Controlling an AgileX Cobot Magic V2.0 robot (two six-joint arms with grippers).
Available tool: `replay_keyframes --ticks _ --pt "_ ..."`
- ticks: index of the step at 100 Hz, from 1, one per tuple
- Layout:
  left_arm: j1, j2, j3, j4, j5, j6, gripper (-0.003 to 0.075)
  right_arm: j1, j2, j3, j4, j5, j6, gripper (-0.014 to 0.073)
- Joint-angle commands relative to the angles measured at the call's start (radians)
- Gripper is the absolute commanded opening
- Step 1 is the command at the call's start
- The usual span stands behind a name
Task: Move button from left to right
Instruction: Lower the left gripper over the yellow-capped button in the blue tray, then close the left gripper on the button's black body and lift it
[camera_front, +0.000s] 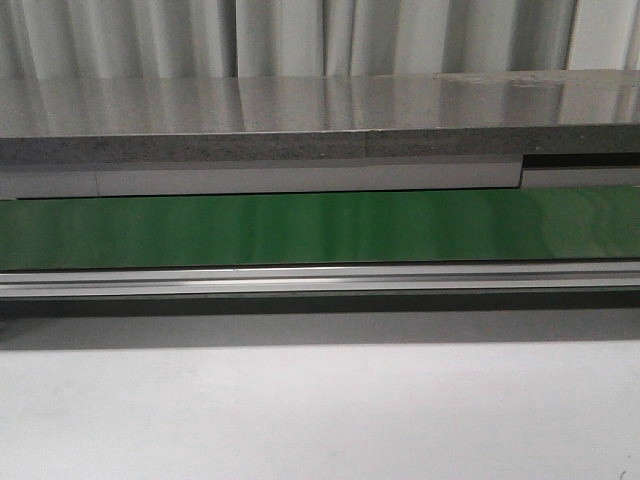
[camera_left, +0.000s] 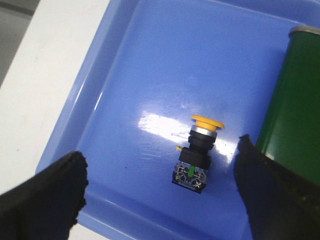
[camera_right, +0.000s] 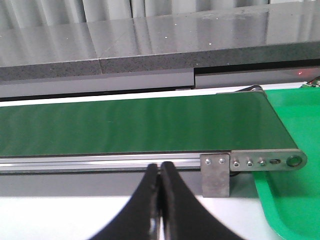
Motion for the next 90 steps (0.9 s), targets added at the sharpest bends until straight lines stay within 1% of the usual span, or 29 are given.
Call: replay_keyframes --ticks 1,39,90 --pt "0.012 0.018 -0.036 -0.008 -0.055 -0.011 0.0581 0.001 -0.02 -0.015 0.0 -0.077 -0.005 -0.0068" --pt "0.02 0.142 -0.036 -0.006 -0.117 -0.011 0.058 0.001 -0.02 -0.015 0.0 -0.077 -0.005 -0.0068" --pt "0.026 0.268 -0.036 -0.054 -0.128 0.001 0.058 0.001 -0.02 -0.015 0.0 -0.076 -0.005 -0.0067"
